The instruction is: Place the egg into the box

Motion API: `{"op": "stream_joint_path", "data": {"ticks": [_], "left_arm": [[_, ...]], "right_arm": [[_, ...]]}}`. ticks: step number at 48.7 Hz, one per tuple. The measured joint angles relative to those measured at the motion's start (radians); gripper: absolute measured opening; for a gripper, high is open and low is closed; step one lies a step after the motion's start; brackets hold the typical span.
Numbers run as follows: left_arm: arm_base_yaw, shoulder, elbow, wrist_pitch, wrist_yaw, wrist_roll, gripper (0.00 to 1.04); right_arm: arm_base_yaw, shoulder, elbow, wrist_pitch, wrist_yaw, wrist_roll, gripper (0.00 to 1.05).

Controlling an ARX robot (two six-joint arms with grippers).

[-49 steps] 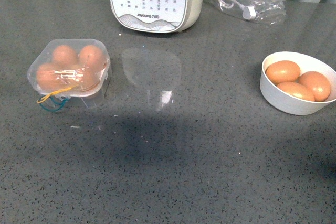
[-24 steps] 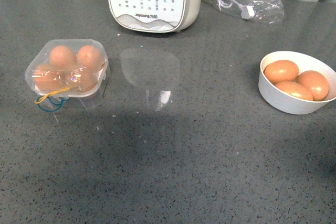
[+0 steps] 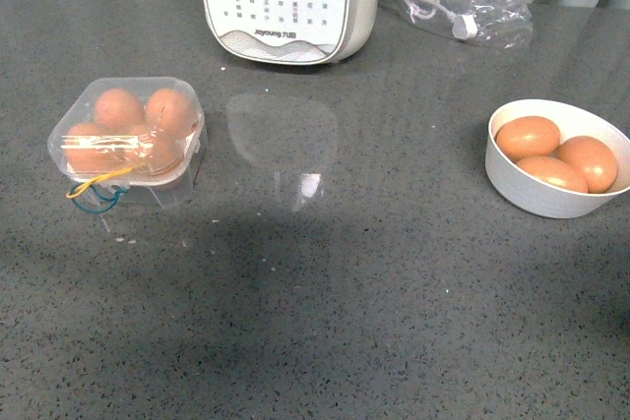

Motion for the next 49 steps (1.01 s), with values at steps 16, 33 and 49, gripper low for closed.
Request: {"op": "stream_joint_path", "data": {"ticks": [16,33,49], "left_arm": [[0.000,-0.208,-0.001,-0.182,0.000,0.000,0.04],[0.000,-0.367,-0.002,-0.333,0.000,0.000,0.04],[0.000,-0.480,-0.002,-0.444,0.000,0.000,0.04]], "right_arm": [[0.000,0.000,0.000,0.000,0.000,0.000,0.97],[0.000,0.000,0.000,0.000,0.000,0.000,0.97],[0.000,0.000,0.000,0.000,0.000,0.000,0.97]]}}
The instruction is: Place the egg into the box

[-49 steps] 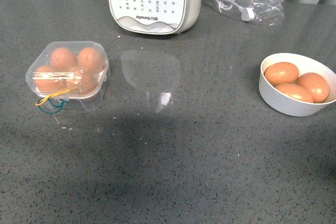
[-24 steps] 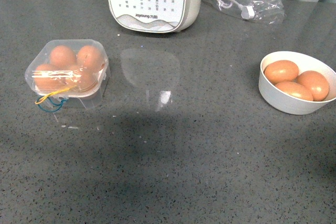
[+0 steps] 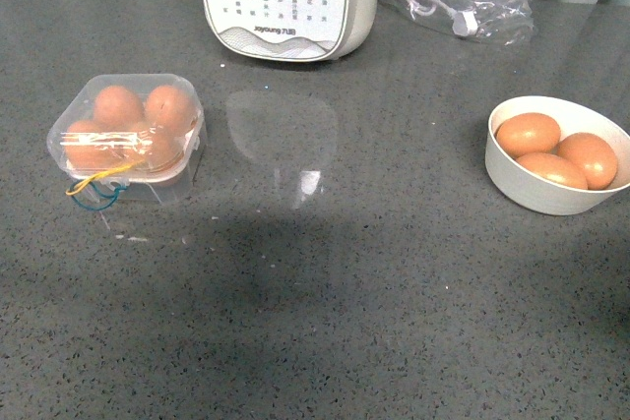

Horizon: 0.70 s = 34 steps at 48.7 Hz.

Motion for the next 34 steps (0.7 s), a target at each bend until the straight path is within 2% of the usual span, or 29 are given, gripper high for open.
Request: {"op": "stream_joint_path", "data": {"ticks": [23,27,34], "left_arm": [[0.000,-0.117,0.000,-0.118,0.000,0.000,0.04],[0.000,-0.240,0.000,-0.275,0.000,0.000,0.04],[0.000,-0.288,0.000,-0.295,0.000,0.000,0.04]], "right_arm": [[0.000,0.000,0.000,0.000,0.000,0.000,0.97],[0.000,0.000,0.000,0.000,0.000,0.000,0.97],[0.000,0.000,0.000,0.000,0.000,0.000,0.97]]}}
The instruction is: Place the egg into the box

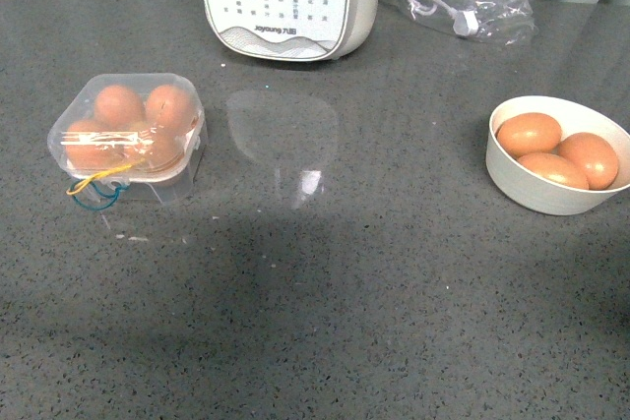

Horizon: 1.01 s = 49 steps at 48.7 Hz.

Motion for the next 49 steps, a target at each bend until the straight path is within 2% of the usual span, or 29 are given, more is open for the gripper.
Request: {"op": "stream_joint_path", "data": {"ticks": [4,12,27,32,49], "left_arm": [[0.000,0.000,0.000,-0.001,0.000,-0.001,0.04],[0.000,0.000,0.000,-0.001,0.000,0.000,0.28],[0.000,-0.001,0.000,-0.001,0.000,0.000,0.85],[0.000,-0.001,0.000,-0.001,0.000,0.000,0.99],[0.000,-0.001,0.000,-0.001,0.000,0.002,0.98]], "right_arm": [[0.000,0.000,0.000,0.000,0.000,0.000,0.97],[0.000,0.000,0.000,0.000,0.000,0.000,0.97],[0.000,0.000,0.000,0.000,0.000,0.000,0.97],[0.000,0.000,0.000,0.000,0.000,0.000,0.97],[0.000,0.000,0.000,0.000,0.000,0.000,0.97]]}}
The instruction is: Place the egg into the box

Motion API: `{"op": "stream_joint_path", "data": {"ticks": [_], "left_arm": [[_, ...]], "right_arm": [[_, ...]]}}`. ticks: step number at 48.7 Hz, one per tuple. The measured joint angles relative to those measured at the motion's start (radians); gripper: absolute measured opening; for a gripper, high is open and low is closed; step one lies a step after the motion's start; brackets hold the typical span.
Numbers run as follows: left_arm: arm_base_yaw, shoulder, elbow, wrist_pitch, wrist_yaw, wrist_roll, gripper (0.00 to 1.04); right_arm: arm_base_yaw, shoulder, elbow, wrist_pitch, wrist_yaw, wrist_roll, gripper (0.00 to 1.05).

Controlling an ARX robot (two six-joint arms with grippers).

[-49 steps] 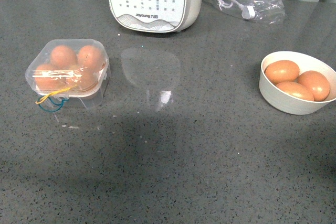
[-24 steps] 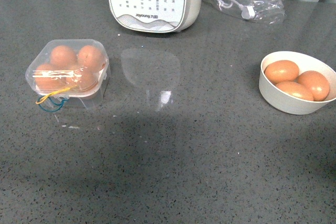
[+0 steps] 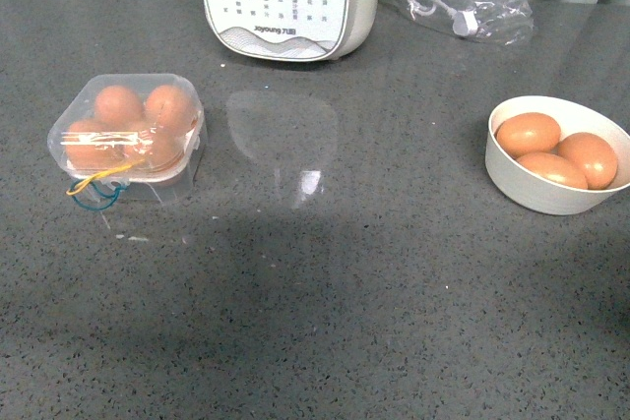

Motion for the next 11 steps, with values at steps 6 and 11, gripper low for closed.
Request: {"op": "stream_joint_path", "data": {"ticks": [6,11], "left_arm": [[0.000,0.000,0.000,0.000,0.000,0.000,0.98],[0.000,0.000,0.000,0.000,0.000,0.000,0.98]], "right_arm": [[0.000,0.000,0.000,0.000,0.000,0.000,0.97],[0.000,0.000,0.000,0.000,0.000,0.000,0.97]]}}
